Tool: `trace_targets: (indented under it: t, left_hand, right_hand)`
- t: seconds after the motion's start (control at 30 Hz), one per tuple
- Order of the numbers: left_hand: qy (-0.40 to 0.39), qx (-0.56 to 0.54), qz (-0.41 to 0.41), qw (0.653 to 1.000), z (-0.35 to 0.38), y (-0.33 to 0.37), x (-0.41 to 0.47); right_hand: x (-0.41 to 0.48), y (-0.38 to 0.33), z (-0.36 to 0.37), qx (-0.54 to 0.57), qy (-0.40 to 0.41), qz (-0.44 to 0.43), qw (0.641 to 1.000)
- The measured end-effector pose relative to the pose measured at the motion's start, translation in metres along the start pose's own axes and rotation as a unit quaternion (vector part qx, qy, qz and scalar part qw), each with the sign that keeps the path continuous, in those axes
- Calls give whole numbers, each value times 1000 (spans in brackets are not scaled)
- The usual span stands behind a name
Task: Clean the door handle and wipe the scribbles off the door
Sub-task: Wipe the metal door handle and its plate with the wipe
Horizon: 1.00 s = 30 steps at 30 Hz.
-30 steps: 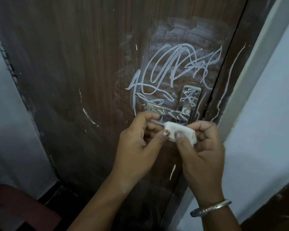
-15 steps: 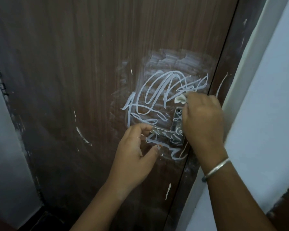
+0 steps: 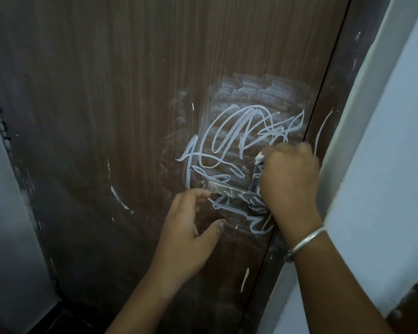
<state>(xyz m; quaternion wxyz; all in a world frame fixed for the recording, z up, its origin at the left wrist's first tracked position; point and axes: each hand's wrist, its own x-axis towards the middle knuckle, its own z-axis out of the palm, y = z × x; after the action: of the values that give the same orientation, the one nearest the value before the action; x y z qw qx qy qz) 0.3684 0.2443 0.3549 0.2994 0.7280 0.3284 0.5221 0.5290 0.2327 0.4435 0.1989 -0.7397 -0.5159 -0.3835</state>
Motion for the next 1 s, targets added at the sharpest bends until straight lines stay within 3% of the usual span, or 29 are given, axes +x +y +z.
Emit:
trace_targets:
  t: [0.13, 0.33, 0.53, 0.7, 0.9, 1.0]
  left_hand:
    - [13, 10, 4, 1000, 3, 0, 3]
    - [1, 18, 8, 1000, 2, -1, 3]
    - [-2, 33, 13, 999, 7, 2, 8]
    - [4, 35, 14, 999, 6, 0, 4]
    - [7, 45, 9, 999, 9, 2, 5]
    - [2, 49, 15, 999, 7, 3, 4]
  right_hand:
    - [5, -12, 5, -6, -21, -46, 999]
    - [-3, 0, 8, -1, 6, 41, 999]
    - [-1, -9, 11, 12, -4, -18, 1000]
    - [-4, 2, 9, -13, 7, 64, 998]
    - [-4, -14, 14, 16, 8, -6, 1000]
    - [-6, 0, 17, 26, 11, 57, 998]
